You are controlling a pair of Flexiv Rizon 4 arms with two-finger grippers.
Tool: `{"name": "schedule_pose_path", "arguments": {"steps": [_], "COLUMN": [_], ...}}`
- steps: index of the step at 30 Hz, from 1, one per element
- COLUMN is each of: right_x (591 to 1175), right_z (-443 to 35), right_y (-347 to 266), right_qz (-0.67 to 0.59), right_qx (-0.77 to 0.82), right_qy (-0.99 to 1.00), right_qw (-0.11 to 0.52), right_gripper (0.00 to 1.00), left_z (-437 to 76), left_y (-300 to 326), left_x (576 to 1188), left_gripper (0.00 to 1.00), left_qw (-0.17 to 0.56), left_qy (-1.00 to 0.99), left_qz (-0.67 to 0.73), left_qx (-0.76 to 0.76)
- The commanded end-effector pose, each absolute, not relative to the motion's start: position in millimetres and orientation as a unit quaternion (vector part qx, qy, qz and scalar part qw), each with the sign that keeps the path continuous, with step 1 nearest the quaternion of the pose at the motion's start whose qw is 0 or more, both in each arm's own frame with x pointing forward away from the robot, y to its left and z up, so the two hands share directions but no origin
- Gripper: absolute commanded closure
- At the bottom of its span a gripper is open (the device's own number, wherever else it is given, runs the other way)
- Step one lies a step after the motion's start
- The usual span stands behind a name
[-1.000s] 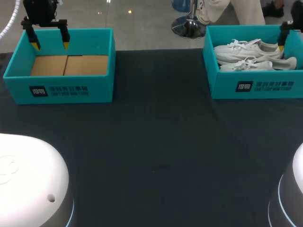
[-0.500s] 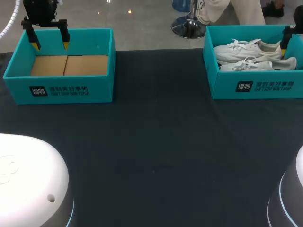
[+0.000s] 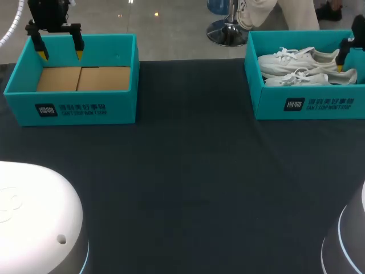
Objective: Take the shoe out of the shoebox, open the shoe tongue, remove and reinsert the insole, then place the shoe into the shoebox
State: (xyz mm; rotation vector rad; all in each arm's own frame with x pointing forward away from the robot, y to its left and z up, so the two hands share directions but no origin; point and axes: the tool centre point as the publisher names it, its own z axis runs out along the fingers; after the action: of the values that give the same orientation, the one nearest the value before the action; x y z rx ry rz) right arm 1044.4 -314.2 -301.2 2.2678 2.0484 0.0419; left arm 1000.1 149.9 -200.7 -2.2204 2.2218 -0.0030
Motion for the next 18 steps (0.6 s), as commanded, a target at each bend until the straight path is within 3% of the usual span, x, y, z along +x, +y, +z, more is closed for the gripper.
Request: {"name": "schedule_pose_path", "arguments": {"steps": [1, 18], "right_x": [1058.1, 1063.6], "right_z": [-313.8, -342.1], "right_y": [-316.2, -322.0], "right_qz": [0.005, 0.001], "right_qx": [0.737, 0.738], "right_qy": [0.674, 0.675], "right_qw": [0.036, 0.016], "right_gripper": [0.0, 0.0], "left_z": [-200.5, -200.5], "left_y": [149.9, 149.9], "left_x": [1000.1, 1000.1], "left_gripper": [0.0, 0.0], "left_qw": [0.0, 0.0], "left_qy": [0.707, 0.707], "left_qz": [0.0, 0.0], "left_qx": [-0.707, -0.707]}}
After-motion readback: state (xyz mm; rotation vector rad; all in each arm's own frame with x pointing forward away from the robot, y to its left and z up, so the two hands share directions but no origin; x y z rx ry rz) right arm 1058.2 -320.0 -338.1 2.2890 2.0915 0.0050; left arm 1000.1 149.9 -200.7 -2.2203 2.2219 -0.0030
